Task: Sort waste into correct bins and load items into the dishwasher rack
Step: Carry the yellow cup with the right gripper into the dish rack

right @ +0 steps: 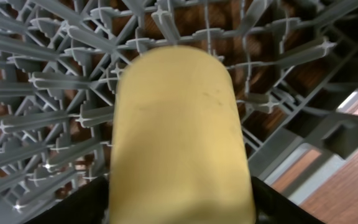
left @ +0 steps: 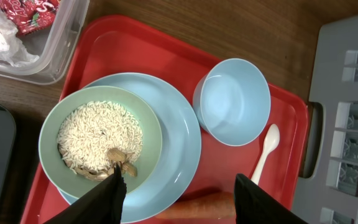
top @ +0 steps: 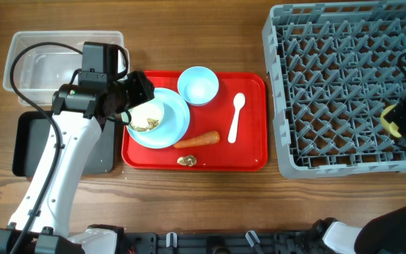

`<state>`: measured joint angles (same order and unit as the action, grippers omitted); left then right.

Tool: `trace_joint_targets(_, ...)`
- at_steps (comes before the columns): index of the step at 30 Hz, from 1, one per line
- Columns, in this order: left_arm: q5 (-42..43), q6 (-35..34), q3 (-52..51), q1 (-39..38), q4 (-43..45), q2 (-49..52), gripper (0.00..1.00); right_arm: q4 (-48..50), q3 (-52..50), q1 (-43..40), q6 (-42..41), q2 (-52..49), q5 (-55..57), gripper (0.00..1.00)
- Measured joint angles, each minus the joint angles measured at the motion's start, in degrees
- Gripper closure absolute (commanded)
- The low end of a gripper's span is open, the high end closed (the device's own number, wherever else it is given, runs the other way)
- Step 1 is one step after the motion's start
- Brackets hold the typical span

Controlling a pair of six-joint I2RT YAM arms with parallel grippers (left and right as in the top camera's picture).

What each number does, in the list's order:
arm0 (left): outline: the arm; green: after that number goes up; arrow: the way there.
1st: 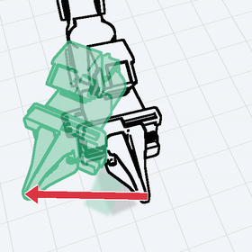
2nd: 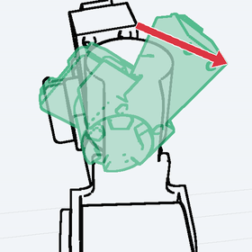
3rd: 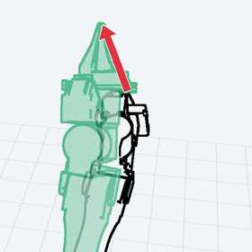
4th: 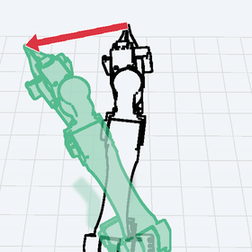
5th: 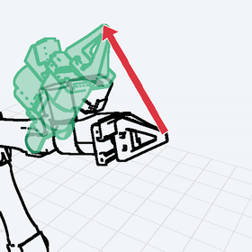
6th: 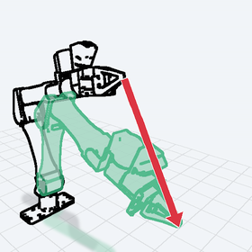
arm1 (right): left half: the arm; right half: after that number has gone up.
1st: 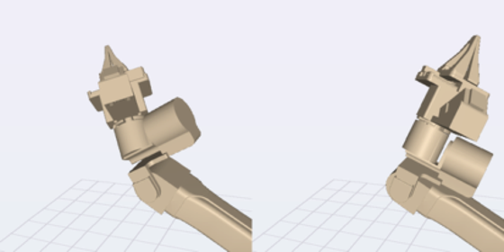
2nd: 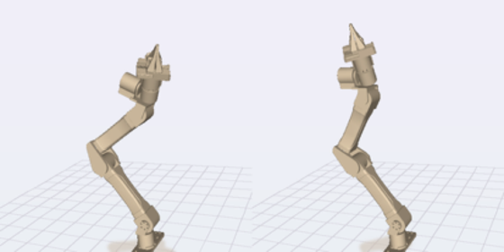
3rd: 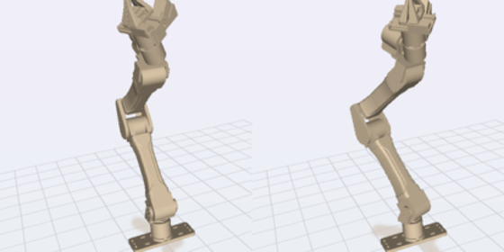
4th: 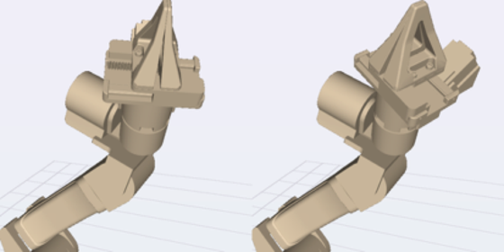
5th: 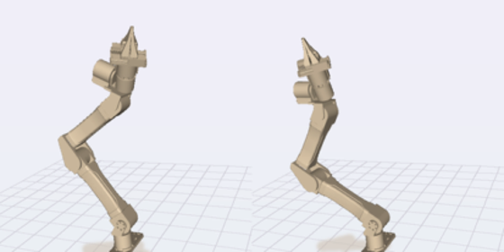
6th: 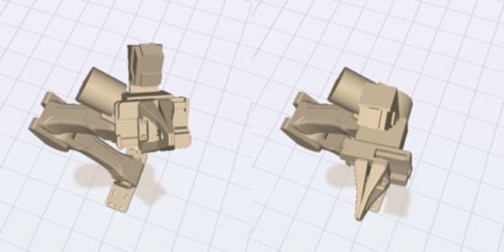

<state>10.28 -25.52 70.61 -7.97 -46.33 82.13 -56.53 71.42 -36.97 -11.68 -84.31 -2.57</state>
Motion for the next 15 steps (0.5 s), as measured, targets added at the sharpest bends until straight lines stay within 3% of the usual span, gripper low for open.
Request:
trace_joint_targets(5, 0.00, 0.00, 0.00, 0.00, -0.17, 0.00, 0.43, 0.79, 0.00, 0.00, -0.22, -0.13, -2.58, 0.07)
trace_joint_targets(15, 0.00, 0.00, 0.00, 0.00, -0.63, 0.00, 0.39, 2.23, 0.00, 0.00, -0.13, -0.13, -8.83, 0.12)
